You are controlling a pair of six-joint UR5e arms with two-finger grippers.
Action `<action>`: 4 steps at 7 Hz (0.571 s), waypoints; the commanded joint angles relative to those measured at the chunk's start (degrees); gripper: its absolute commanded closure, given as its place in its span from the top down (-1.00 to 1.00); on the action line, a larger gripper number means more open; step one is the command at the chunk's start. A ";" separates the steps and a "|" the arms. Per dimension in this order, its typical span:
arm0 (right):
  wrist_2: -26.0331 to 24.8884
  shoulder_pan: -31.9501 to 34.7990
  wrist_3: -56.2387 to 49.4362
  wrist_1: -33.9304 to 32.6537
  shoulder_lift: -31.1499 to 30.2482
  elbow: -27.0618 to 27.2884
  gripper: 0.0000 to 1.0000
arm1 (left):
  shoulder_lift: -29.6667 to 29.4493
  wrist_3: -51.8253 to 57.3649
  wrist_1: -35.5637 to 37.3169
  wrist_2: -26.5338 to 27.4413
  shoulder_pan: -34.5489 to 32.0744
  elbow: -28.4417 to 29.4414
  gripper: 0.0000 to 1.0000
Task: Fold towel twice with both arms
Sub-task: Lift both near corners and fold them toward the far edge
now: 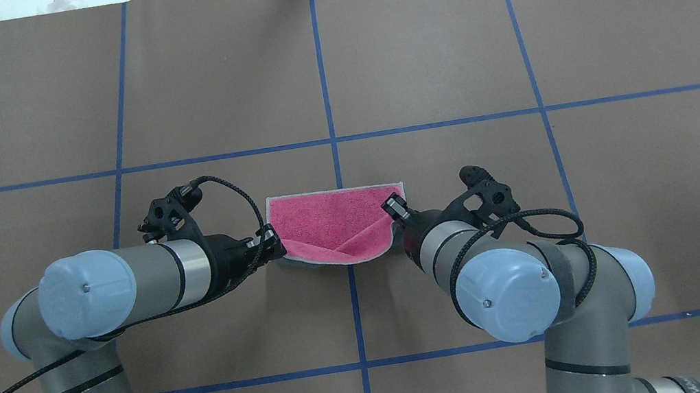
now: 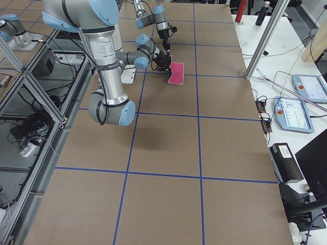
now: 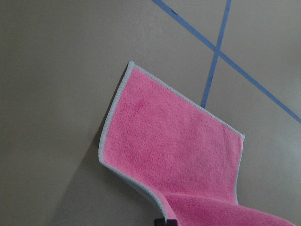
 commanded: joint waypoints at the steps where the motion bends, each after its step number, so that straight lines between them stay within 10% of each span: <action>1: 0.06 1.91 -1.48 0.09 1.32 -3.46 -1.00 | -3.27 0.06 0.35 0.84 -1.44 4.99 -1.00; 4: 0.06 2.44 -2.44 0.09 2.03 -5.31 -1.00 | -3.90 0.59 0.44 0.84 -3.38 6.50 -1.00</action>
